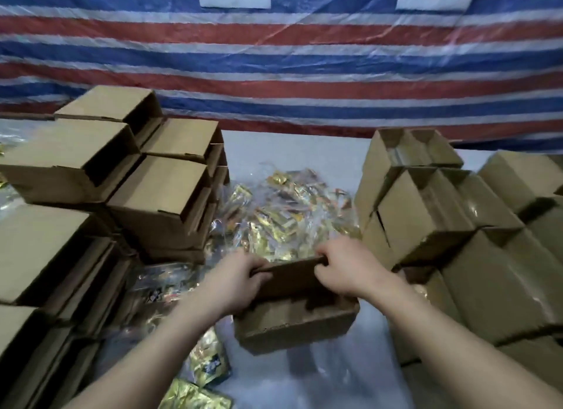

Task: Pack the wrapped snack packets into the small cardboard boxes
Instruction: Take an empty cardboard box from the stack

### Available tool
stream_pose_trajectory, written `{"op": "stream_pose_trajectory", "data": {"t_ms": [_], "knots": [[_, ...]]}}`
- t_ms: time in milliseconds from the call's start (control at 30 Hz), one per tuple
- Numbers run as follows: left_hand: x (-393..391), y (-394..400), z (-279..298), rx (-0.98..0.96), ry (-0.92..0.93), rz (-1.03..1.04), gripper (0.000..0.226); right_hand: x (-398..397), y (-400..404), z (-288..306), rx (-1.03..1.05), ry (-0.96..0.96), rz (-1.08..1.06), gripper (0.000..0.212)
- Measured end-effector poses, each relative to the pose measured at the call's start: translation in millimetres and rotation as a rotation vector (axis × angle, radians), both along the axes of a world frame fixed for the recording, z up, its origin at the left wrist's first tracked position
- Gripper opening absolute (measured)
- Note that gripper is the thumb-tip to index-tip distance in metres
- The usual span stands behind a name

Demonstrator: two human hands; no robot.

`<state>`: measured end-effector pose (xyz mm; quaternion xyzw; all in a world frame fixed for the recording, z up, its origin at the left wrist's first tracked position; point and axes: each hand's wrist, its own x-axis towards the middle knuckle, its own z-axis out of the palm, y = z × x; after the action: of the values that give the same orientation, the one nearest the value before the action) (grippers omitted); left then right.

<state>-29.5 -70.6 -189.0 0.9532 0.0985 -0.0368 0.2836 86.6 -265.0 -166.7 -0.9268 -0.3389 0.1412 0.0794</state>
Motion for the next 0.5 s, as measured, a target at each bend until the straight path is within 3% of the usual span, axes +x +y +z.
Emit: {"op": "stream_pose_trajectory", "data": {"t_ms": [100, 233, 500], "knots": [[-6.3, -31.3, -66.9, -0.072, 0.127, -0.083, 0.015, -25.1, -39.5, -73.8, -0.050, 0.136, -0.131, 0.009], [-27.5, -53.8, -126.3, -0.045, 0.256, -0.159, 0.024, -62.8, -68.9, -144.3, -0.066, 0.216, -0.212, 0.018], [-41.6, -70.9, -149.1, 0.052, 0.249, -0.194, 0.028, -86.4, -85.4, -179.3, 0.016, 0.263, -0.257, 0.010]]}}
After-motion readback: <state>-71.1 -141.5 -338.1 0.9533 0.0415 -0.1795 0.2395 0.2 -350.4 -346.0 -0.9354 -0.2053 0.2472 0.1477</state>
